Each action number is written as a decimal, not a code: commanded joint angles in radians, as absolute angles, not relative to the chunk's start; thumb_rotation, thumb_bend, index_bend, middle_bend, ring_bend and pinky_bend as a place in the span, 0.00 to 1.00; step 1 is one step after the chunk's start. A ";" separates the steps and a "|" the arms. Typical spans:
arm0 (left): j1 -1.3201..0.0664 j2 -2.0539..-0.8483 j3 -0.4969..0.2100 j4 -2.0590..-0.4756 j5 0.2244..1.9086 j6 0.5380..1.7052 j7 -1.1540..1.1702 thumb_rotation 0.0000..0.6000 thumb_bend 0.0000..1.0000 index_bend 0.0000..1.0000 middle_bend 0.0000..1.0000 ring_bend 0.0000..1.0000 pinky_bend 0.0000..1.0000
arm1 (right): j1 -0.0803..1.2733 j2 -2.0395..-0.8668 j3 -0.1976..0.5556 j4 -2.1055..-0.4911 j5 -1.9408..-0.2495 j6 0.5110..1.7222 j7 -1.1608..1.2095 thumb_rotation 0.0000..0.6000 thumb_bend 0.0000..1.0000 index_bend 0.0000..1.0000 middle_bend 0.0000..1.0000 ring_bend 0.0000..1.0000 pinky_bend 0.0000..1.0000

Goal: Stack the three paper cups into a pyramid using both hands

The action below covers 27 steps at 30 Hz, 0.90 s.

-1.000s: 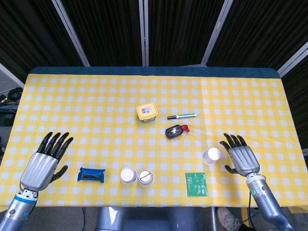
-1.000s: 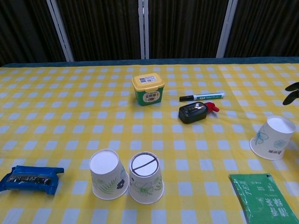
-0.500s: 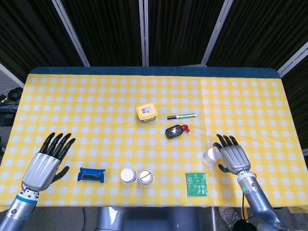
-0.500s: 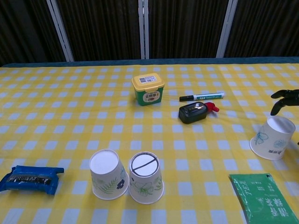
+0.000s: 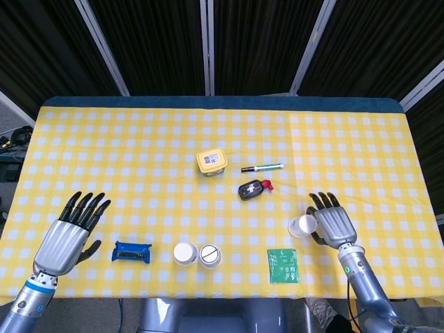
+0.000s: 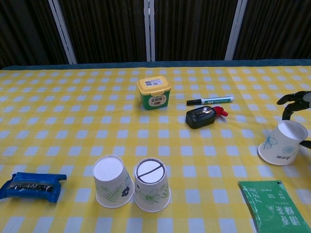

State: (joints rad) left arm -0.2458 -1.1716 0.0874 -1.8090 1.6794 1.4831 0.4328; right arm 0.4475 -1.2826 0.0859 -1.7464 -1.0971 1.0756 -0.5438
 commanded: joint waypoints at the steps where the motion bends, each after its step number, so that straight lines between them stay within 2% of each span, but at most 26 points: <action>1: -0.243 -1.170 0.083 -1.809 1.681 1.480 0.430 1.00 0.27 0.00 0.00 0.00 0.00 | 0.448 -1.278 0.086 -1.764 -1.120 1.090 -0.527 1.00 0.29 0.46 0.09 0.00 0.00; 7: -0.237 -1.168 0.075 -1.809 1.683 1.471 0.427 1.00 0.27 0.00 0.00 0.00 0.00 | 0.457 -1.268 0.095 -1.798 -1.147 1.108 -0.518 1.00 0.28 0.46 0.09 0.00 0.00; 16: -0.234 -1.164 0.058 -1.808 1.670 1.461 0.409 1.00 0.27 0.00 0.00 0.00 0.00 | 0.507 -1.249 0.145 -1.864 -1.149 1.078 -0.483 1.00 0.28 0.46 0.09 0.00 0.00; 27: -0.248 -1.152 0.036 -1.803 1.637 1.420 0.370 1.00 0.27 0.00 0.00 0.00 0.00 | 0.648 -1.303 0.227 -1.901 -1.128 0.966 -0.476 1.00 0.28 0.47 0.10 0.00 0.00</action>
